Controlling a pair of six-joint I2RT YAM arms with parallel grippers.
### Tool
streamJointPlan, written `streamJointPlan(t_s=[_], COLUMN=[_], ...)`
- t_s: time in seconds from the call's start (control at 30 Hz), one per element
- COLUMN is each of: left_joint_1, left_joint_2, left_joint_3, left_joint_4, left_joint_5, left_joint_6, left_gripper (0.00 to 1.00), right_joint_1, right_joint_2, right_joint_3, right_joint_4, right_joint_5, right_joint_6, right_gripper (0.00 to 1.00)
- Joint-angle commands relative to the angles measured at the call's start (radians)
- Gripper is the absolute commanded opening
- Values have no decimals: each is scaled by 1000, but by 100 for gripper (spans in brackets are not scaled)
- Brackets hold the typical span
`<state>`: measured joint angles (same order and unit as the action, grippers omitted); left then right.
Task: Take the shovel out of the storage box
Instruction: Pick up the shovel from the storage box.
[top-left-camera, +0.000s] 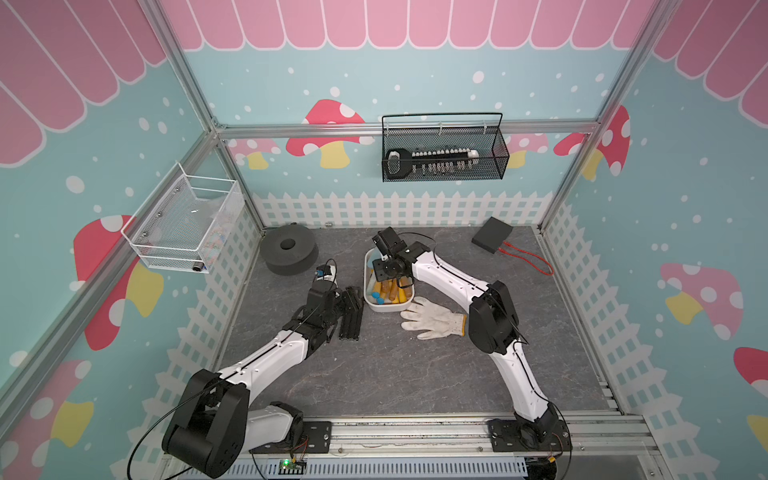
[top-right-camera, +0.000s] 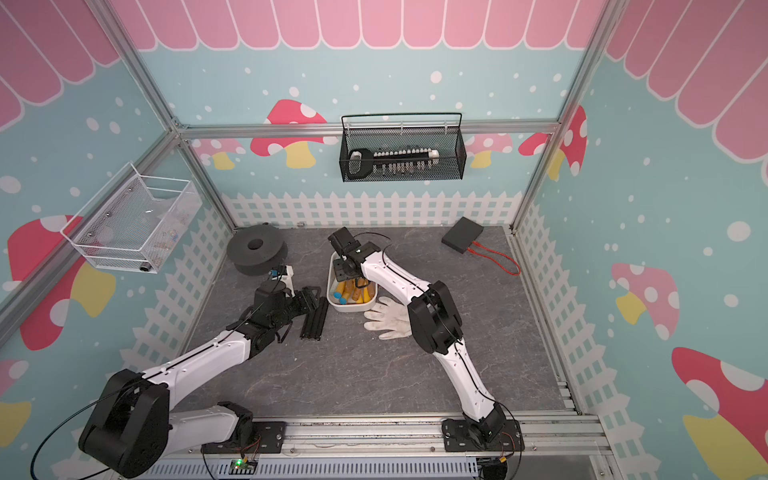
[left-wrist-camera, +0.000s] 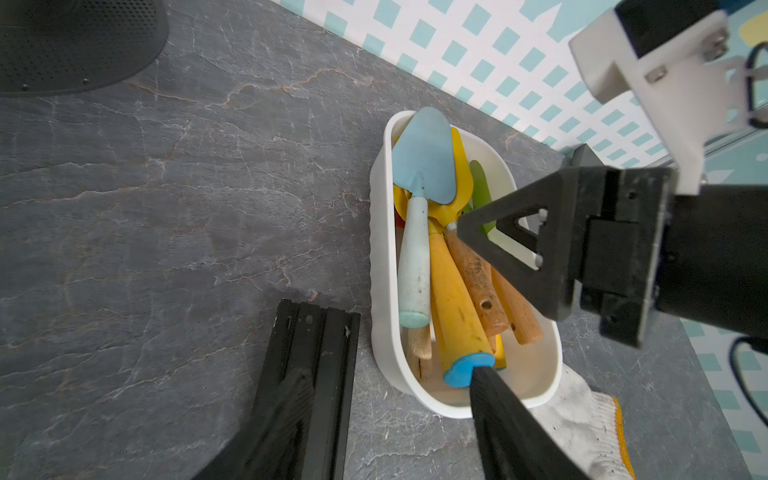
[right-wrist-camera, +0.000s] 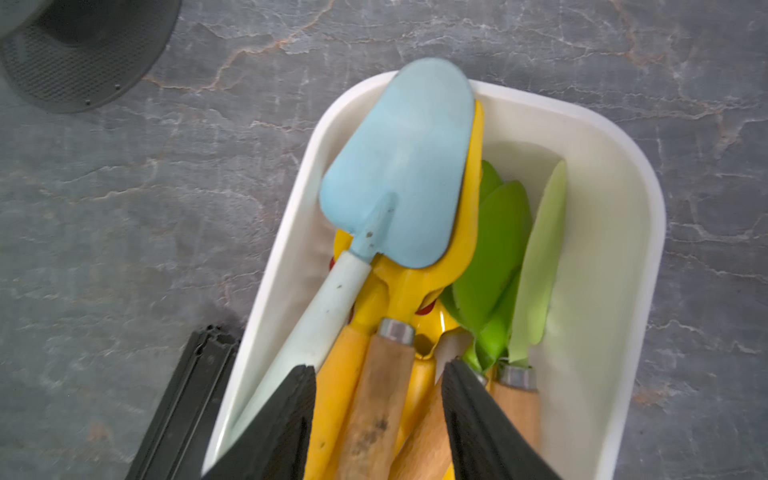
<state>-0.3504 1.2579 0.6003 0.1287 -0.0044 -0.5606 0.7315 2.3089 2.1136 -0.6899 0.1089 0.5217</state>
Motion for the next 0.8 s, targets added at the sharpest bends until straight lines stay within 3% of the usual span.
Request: streamJointPlan(t_s=[0.0, 0.23, 0.6, 0.77], left_joint_1=[-8, -8, -8, -8], left_joint_2=[-9, -8, -15, -20], left_joint_3=[24, 24, 24, 21], left_joint_4=[-18, -16, -18, -18], left_joint_5=[-14, -13, -13, -18], left_joint_6=[19, 19, 22, 22], left_gripper=[65, 65, 65, 65], right_joint_1=[18, 23, 23, 23], right_joint_2=[-51, -74, -49, -35], right_joint_3=[-44, -113, -112, -115], right_joint_4=[-3, -18, -28, -49], right_joint_5=[-14, 0, 8, 53], right_joint_6=[26, 36, 61, 70], right_gripper=[54, 42, 40, 34])
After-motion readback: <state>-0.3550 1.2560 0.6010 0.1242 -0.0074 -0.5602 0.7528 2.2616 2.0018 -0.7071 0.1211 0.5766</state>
